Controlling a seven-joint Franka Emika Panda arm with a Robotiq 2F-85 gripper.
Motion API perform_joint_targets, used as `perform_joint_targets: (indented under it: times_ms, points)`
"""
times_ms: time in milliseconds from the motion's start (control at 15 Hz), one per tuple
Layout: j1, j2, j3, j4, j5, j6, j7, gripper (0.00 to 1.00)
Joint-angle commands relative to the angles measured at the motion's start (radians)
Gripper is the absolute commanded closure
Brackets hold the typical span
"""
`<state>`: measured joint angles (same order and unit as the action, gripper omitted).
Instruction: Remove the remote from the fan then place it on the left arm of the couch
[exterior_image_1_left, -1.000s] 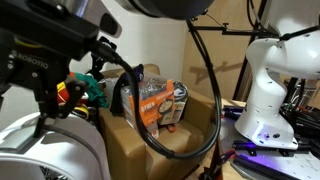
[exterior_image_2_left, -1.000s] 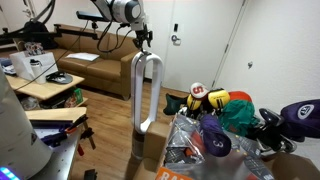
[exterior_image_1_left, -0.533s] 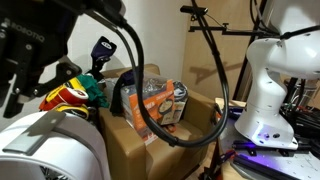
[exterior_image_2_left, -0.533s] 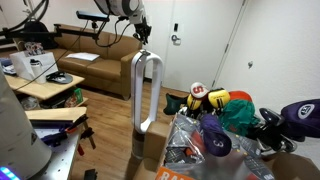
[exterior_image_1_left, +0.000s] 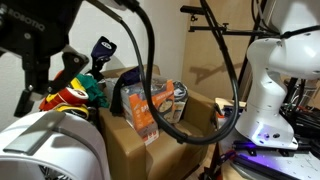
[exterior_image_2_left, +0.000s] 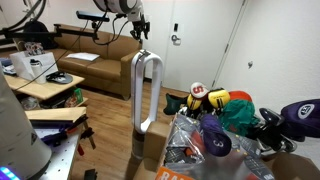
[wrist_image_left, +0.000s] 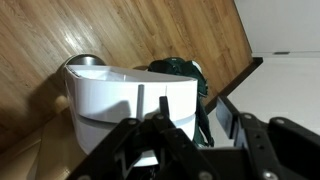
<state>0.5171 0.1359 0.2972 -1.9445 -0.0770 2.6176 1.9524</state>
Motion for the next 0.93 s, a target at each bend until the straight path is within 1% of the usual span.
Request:
perform_joint_targets:
  times_ms: [0, 67, 267, 467, 733, 867]
  points:
    - [-0.021, 0.0, 0.019, 0.004, 0.022, -0.023, 0.008, 0.21]
    - [-0.023, 0.001, 0.021, 0.005, 0.038, -0.033, 0.009, 0.19]
    - [-0.03, 0.014, 0.022, 0.017, 0.089, -0.078, 0.01, 0.02]
    - [-0.042, 0.019, 0.025, 0.026, 0.151, -0.129, -0.008, 0.0]
    - [-0.063, 0.032, 0.03, 0.031, 0.223, -0.159, -0.051, 0.0]
    - [-0.07, 0.04, 0.027, 0.029, 0.241, -0.166, -0.068, 0.0]
